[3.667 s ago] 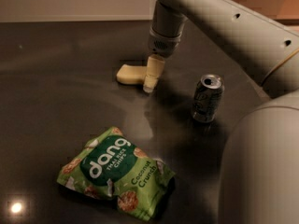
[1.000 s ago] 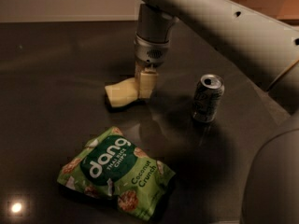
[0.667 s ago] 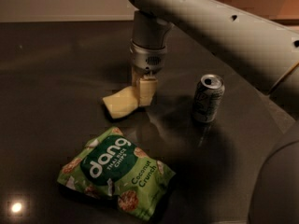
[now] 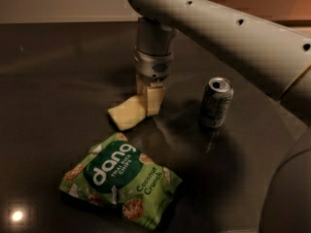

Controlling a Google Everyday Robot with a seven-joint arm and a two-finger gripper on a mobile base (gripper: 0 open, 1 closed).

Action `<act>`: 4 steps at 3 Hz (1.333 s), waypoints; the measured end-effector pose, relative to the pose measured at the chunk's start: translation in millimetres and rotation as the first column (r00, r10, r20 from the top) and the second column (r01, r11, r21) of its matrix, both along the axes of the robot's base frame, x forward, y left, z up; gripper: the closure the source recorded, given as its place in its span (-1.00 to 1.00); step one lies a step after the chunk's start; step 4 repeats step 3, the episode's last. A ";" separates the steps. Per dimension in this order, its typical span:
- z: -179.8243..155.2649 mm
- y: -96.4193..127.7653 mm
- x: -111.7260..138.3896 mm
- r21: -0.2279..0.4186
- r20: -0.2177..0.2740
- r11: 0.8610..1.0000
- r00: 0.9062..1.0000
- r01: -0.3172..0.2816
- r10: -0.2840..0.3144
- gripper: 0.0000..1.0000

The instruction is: Move sponge near green rice chip bag

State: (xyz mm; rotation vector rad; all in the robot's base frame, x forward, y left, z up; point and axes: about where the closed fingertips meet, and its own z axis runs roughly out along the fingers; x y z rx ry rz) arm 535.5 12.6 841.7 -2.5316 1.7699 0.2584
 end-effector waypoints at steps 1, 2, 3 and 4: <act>-1.2 4.1 4.2 0.014 0.015 1.000 1.000 0.003 -0.003 -0.74; -2.1 7.4 7.4 0.024 0.026 1.000 1.000 0.005 -0.006 -1.00; -2.1 7.5 7.4 0.024 0.027 1.000 1.000 0.005 -0.006 -1.00; -2.1 7.5 7.4 0.024 0.027 1.000 1.000 0.005 -0.006 -1.00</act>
Offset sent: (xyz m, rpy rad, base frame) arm 0.0038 0.0037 -0.0010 0.0123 -0.0136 -0.0029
